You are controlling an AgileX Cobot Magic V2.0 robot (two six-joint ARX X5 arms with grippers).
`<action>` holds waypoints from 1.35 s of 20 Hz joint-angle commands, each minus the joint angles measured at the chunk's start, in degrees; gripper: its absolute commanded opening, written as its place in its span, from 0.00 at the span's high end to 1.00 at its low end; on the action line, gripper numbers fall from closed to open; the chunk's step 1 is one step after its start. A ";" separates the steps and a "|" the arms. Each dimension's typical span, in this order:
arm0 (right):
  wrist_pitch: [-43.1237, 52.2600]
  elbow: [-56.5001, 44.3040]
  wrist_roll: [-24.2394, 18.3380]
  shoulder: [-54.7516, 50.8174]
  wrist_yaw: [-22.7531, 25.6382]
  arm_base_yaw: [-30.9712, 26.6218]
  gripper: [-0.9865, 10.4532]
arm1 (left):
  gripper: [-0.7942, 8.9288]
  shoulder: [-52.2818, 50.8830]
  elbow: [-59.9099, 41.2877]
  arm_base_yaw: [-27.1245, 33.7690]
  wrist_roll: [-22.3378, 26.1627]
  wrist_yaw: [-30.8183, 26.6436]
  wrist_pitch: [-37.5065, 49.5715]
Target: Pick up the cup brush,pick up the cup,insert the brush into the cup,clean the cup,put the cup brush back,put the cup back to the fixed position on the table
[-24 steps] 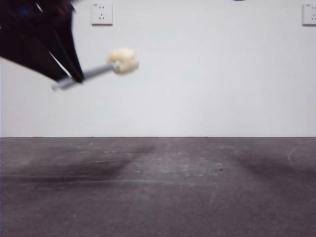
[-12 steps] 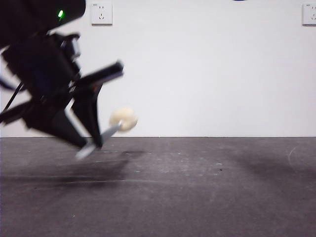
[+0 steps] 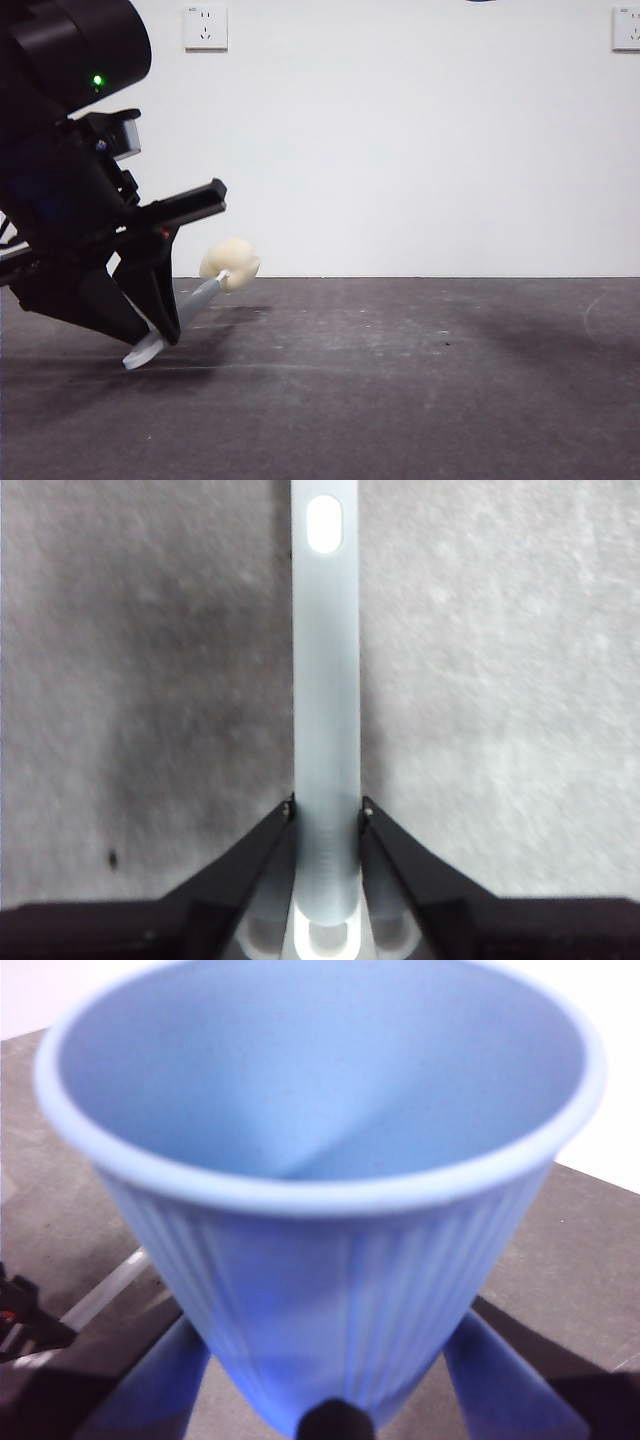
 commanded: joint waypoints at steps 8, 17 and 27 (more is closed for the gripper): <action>0.31 0.20 1.68 -0.04 -0.07 0.07 0.93 | 0.93 4.90 -0.17 0.22 1.99 0.85 1.51; -0.52 0.20 2.03 -0.04 -0.07 0.07 0.93 | 0.52 4.85 1.20 0.22 -0.46 4.76 1.22; -0.44 0.15 1.68 0.72 -0.09 0.04 0.93 | 0.52 -3.30 2.49 0.22 -0.20 4.76 -0.39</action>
